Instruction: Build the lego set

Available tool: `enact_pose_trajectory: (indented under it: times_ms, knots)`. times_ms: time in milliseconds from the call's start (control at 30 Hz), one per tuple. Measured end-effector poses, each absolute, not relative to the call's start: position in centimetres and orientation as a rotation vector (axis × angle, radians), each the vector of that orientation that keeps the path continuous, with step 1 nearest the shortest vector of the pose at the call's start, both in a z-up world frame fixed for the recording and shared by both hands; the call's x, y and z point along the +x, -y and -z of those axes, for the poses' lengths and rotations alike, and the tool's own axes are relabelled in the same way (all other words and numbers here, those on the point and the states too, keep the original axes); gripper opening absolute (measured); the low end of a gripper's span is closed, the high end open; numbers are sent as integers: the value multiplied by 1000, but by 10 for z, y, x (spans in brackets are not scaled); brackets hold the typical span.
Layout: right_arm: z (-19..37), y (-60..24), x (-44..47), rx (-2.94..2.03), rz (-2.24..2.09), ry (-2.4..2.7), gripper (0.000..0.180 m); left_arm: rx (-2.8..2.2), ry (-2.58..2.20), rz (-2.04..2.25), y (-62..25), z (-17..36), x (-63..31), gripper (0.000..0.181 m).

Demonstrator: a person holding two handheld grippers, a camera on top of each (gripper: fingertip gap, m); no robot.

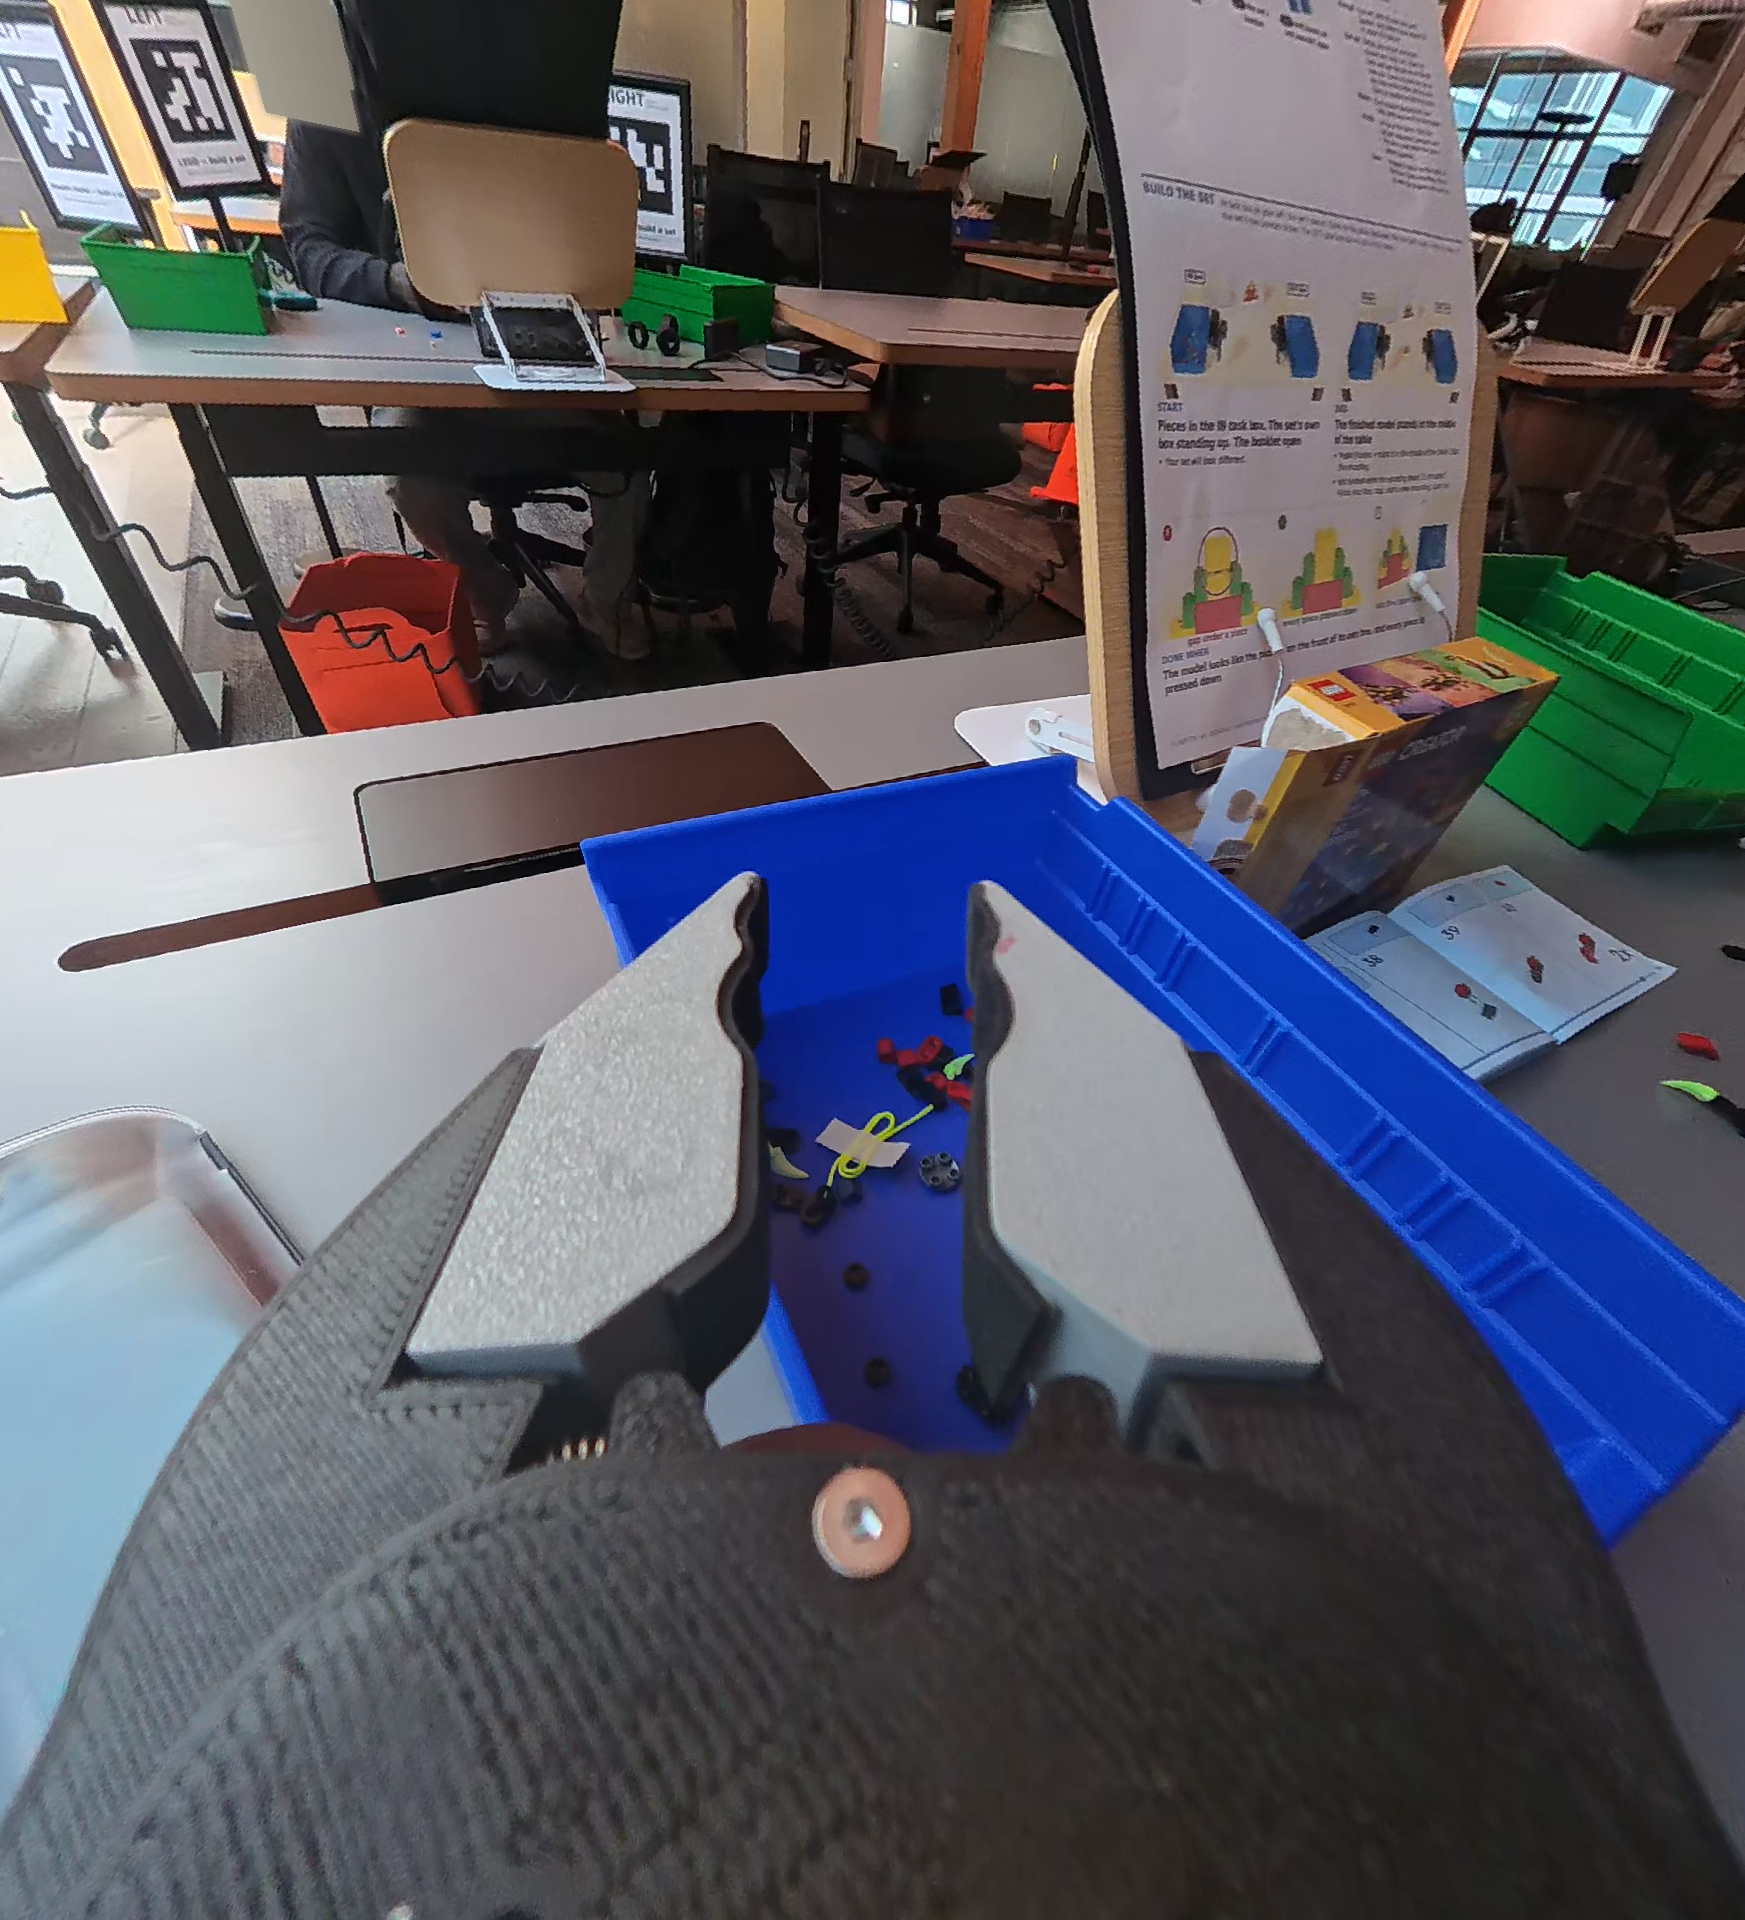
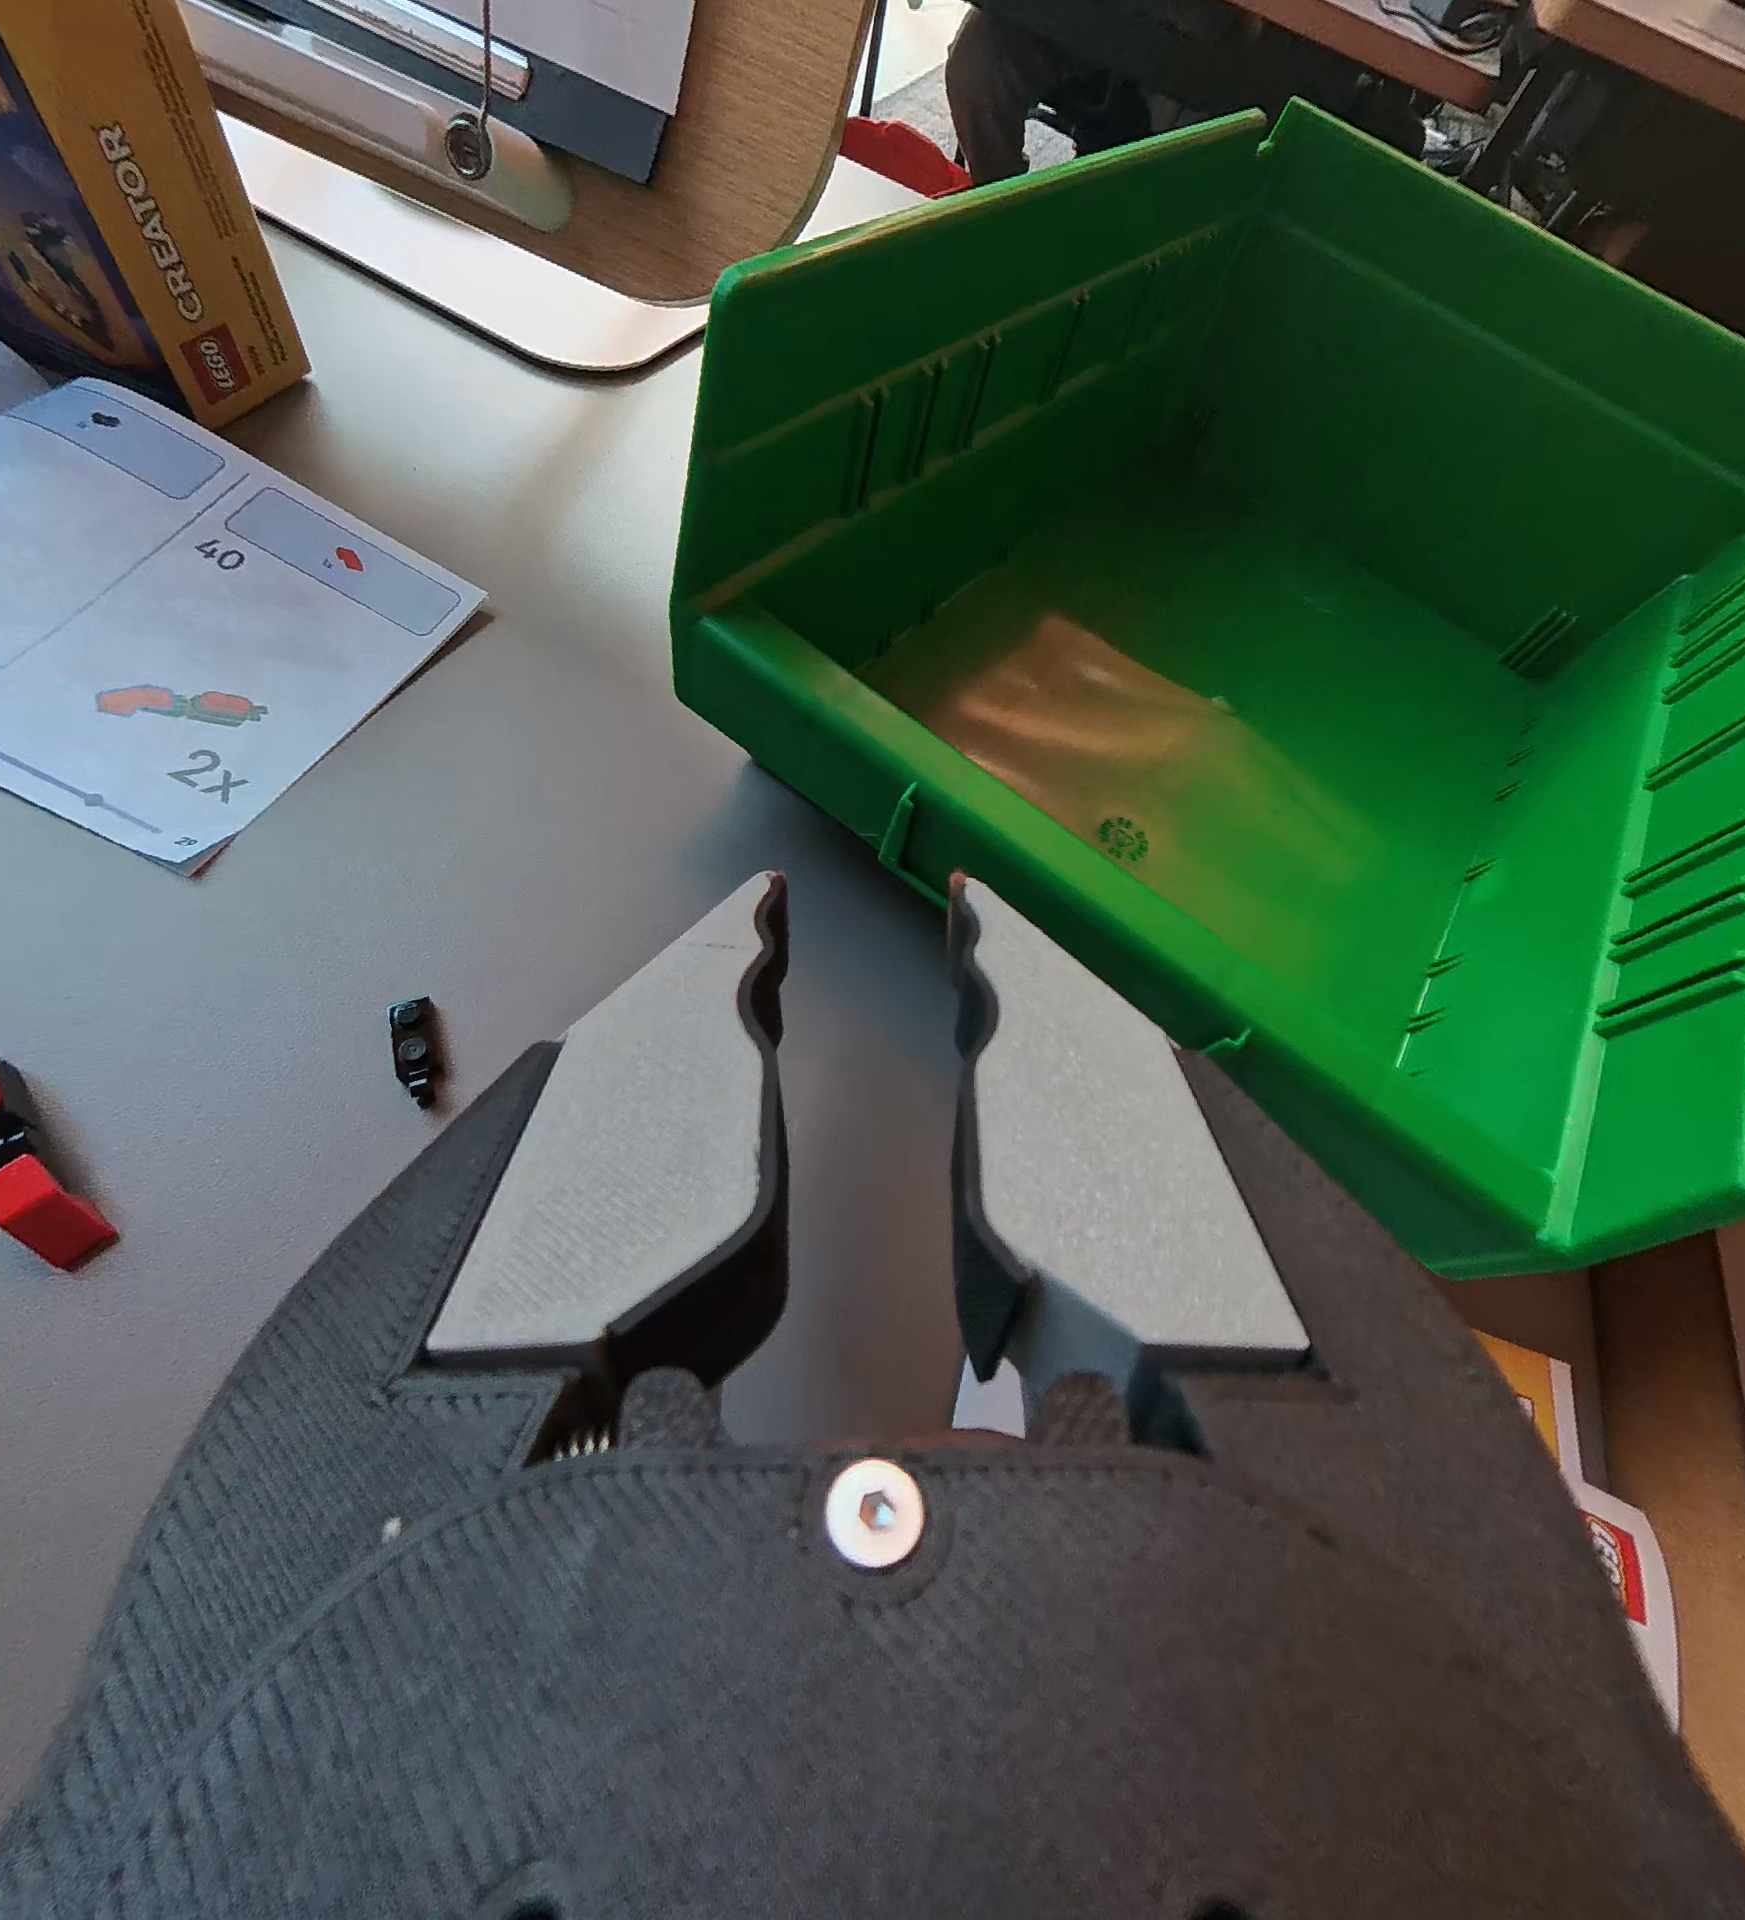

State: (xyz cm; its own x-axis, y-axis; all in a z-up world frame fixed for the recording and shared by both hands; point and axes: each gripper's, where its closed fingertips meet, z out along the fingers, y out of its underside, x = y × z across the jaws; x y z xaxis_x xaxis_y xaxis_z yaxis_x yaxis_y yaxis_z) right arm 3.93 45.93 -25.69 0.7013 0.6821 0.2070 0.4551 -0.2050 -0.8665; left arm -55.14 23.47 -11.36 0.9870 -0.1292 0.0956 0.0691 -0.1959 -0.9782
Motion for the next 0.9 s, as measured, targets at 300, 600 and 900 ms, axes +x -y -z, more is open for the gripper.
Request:
enact_pose_trajectory:
  times_ms: [300,600,900]
  knots:
    - [257,-459,39,-1848,-264,893,28,-1765,-52,180,-235,115,-550,38]
    - [258,-456,31,-1827,-265,951,27,-2179,-500,195,-208,166,-503,36]
    - [250,-447,20,-1759,-335,983,24,-2853,-856,1,-158,250,-497,32]
